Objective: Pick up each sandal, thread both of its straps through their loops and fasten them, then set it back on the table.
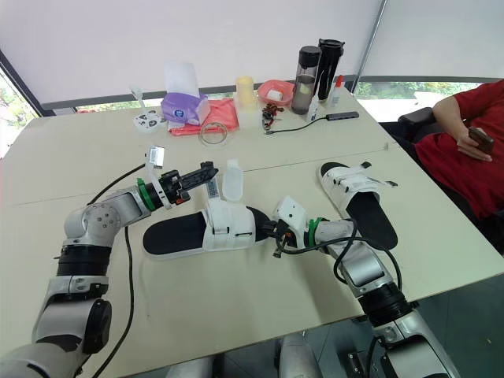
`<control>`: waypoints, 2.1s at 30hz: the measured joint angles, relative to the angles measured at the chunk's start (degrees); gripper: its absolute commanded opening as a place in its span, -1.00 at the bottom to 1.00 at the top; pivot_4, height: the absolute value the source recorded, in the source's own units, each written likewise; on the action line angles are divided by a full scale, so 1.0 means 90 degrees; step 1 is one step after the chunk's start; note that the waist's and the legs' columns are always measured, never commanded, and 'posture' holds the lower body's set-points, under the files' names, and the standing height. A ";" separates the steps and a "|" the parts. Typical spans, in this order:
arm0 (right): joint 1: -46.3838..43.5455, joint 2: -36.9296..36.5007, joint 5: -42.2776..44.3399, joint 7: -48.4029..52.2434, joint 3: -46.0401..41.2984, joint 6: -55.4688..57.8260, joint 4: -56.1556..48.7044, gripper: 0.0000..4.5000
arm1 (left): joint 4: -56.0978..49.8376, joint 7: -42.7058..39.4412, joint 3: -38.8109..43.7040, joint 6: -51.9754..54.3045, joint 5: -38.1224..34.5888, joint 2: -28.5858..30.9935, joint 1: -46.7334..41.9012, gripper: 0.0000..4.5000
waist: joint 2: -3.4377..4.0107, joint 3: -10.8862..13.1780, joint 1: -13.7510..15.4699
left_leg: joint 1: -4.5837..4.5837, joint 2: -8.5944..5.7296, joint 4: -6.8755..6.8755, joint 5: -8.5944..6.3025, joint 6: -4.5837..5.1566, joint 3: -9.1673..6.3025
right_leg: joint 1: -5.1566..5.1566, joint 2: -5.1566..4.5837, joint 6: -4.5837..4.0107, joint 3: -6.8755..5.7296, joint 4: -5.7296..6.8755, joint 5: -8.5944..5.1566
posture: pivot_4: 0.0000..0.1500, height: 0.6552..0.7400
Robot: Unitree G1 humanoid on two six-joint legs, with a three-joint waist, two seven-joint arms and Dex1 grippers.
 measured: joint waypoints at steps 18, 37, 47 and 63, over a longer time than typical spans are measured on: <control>0.0015 0.0019 -0.0004 -0.0033 -0.0003 -0.0001 -0.0001 -1.00 | 0.1417 0.0040 0.0121 0.0084 0.0477 -0.0235 -0.0278 -0.97 | 0.0000 0.0000 -0.0006 | 0.0002 0.0000 0.0000 0.0000 0.0000 -0.0002 | 0.0002 0.0000 0.0002 -0.0002 0.0001 0.0000 | 1.00 1.00; 0.0018 0.0020 -0.0008 -0.0045 0.0041 -0.0004 0.0001 -1.00 | 0.1196 -0.0102 -0.0158 0.0329 0.0967 -0.0071 0.0182 -0.63 | 0.0032 -0.0032 -0.0016 | 0.0009 0.0001 -0.0013 -0.0002 -0.0002 -0.0005 | 0.0003 -0.0003 0.0002 -0.0004 0.0000 -0.0001 | 1.00 1.00; 0.0006 0.0033 -0.0012 -0.0111 0.0065 -0.0004 0.0014 -1.00 | 0.1563 -0.0055 -0.0116 0.0135 0.1060 0.0013 -0.0024 0.97 | 0.0034 -0.0033 -0.0018 | 0.0010 0.0001 -0.0010 -0.0002 -0.0002 -0.0006 | 0.0002 -0.0001 0.0002 -0.0006 0.0000 -0.0001 | 1.00 1.00; -0.0020 0.0054 -0.0012 -0.0094 0.0075 -0.0145 0.0101 -1.00 | -0.0261 0.0473 0.0494 -0.0377 0.0983 -0.0115 0.0133 0.97 | 0.0021 -0.0026 -0.0035 | 0.0008 0.0021 -0.0015 -0.0013 -0.0021 -0.0002 | -0.0002 -0.0012 0.0003 -0.0006 -0.0006 0.0000 | 1.00 1.00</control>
